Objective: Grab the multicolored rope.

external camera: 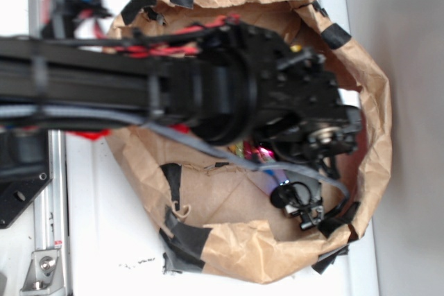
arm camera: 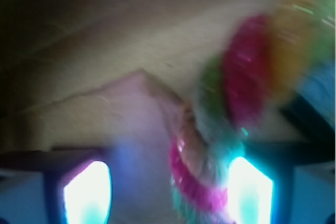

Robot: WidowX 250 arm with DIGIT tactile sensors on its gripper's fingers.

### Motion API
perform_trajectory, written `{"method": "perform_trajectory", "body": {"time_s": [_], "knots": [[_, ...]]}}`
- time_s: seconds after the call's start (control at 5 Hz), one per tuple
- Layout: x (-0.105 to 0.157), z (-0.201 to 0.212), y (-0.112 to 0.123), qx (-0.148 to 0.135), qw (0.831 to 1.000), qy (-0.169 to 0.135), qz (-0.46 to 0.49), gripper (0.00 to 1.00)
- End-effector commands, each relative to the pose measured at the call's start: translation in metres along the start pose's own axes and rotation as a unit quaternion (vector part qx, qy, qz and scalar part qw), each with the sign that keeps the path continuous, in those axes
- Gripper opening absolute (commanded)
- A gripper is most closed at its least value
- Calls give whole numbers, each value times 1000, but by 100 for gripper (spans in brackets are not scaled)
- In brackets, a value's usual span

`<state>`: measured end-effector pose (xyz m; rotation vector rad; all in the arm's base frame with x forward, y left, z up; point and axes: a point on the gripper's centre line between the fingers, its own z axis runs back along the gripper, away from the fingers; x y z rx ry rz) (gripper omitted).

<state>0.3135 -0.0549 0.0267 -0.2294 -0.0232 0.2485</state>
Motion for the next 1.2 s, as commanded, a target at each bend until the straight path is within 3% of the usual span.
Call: {"method": "perform_trajectory", "body": {"time_s": [0.0,0.2,0.4,0.6,0.8,1.0], "knots": [[13,23,-11,-40,993,-36,-109,0],[19,48,-11,-61,978,-68,-189,0],[8,95,-15,-36,955,-76,-284,0],[-22,130,-2,9,940,-36,-338,0],[-46,155,4,39,936,-44,-346,0],[-51,166,5,56,941,-47,-329,0]]}}
